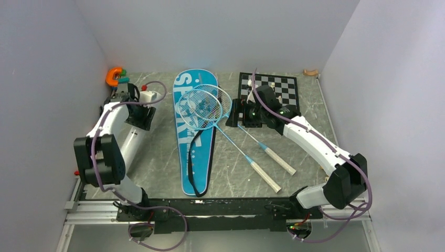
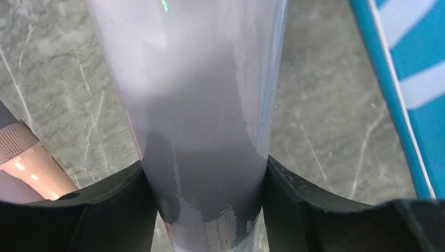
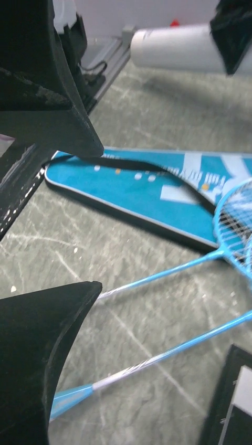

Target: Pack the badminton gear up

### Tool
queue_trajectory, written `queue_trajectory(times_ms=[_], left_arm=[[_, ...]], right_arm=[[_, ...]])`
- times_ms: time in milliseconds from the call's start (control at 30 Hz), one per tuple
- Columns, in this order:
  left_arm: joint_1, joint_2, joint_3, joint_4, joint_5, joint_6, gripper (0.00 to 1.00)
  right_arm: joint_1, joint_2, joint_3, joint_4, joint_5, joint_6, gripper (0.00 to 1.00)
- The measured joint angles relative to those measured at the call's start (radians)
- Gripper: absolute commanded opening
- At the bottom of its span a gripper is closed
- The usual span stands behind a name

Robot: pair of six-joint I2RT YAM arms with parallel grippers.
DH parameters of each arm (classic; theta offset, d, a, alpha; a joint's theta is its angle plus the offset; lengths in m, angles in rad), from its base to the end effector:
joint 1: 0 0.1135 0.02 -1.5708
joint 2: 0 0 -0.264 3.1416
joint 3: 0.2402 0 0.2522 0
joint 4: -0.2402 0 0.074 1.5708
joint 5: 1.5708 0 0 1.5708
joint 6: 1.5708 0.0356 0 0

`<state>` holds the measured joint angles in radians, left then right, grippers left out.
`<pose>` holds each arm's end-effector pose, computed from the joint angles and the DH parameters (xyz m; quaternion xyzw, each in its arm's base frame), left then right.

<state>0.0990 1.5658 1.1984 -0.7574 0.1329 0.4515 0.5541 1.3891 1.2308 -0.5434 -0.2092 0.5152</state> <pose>0.3149 0.0265 0.2469 0.1851 0.9554 -0.0023 0.2300 0.2570 0.1677 0.3235 -0.0615 0.9011 0.2948 0.3120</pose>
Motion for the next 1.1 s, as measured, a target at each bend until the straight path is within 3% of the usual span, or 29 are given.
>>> queue_trajectory(times_ms=[500,567,633,700,833,1000,1100], left_arm=[[0.049,0.269,0.041,0.053,-0.04,-0.145,0.61],[0.055,0.272,0.047,0.063,-0.045,-0.153,0.72],[0.059,0.279,0.053,0.074,-0.053,-0.158,0.93],[0.061,0.28,0.053,0.083,-0.057,-0.153,0.99],[0.061,0.228,0.051,0.084,-0.046,-0.154,1.0],[0.042,0.035,0.051,0.058,0.002,-0.153,0.99],[-0.027,-0.098,0.05,0.053,0.031,-0.153,0.99]], right_arm=[[-0.002,0.111,-0.083,0.008,0.044,0.0,0.93],[0.0,0.137,-0.078,0.008,0.044,0.001,0.92],[0.003,0.165,-0.066,0.01,0.044,0.001,0.92],[0.007,0.198,-0.046,0.011,0.046,0.001,0.92],[0.011,0.272,0.01,0.013,0.06,-0.015,0.89],[0.018,0.398,0.118,0.013,0.104,-0.069,0.83],[0.026,0.469,0.165,0.014,0.137,-0.098,0.8]])
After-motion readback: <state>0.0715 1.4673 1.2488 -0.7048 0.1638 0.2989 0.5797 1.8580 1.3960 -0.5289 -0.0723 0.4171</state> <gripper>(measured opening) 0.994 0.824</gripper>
